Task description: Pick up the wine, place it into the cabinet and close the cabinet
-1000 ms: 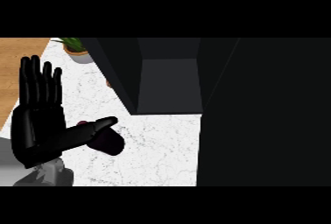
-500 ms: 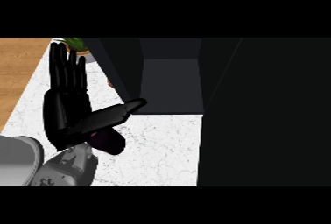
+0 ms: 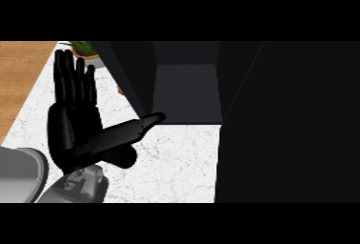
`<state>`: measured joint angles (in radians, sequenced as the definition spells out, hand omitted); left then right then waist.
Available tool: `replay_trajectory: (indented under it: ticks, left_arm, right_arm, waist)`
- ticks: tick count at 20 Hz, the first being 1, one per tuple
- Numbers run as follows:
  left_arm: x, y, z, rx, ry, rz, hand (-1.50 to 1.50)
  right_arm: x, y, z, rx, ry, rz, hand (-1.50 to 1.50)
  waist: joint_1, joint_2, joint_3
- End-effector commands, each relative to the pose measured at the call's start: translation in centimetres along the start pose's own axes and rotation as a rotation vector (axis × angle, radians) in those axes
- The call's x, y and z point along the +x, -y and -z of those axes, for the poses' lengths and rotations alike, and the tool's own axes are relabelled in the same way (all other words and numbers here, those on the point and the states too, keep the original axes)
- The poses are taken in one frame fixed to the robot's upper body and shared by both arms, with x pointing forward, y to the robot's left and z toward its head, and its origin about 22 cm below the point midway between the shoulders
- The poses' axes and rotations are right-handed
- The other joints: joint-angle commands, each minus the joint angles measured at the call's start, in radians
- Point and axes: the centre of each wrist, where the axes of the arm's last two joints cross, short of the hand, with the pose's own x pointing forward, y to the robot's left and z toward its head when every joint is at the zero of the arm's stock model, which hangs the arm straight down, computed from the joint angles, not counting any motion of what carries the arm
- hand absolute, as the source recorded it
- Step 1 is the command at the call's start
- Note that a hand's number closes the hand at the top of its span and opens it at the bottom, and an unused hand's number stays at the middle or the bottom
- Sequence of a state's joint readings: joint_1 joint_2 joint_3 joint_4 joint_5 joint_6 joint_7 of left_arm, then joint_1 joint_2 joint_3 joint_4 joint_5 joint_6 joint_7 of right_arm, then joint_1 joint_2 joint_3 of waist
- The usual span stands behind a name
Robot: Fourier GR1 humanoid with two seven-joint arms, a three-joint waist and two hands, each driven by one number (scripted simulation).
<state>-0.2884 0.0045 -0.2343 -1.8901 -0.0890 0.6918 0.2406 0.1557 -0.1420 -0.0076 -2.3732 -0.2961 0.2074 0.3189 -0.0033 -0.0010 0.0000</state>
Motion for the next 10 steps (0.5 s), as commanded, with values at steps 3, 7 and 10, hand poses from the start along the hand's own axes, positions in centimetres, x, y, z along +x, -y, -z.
replay_trajectory:
  ticks: [3, 7, 10]
  left_arm:
    - [0.4, 0.9, -1.5, 0.023, -0.007, 0.015, -1.5]
    - [-0.8, -0.4, -0.6, 0.051, -0.03, 0.038, -1.5]
    - [-0.4, -1.0, -3.1, 0.062, -0.037, 0.062, -1.5]
  right_arm:
    - [1.9, -0.9, 0.1, 0.015, -0.001, -0.003, -1.5]
    - [0.4, -0.6, 0.6, 0.015, -0.005, 0.003, -1.5]
    - [0.8, 0.2, 0.4, 0.017, 0.013, -0.002, -1.5]
  waist:
    - [0.002, 0.0, 0.0]
    - [0.001, 0.0, 0.0]
    - [0.003, 0.0, 0.0]
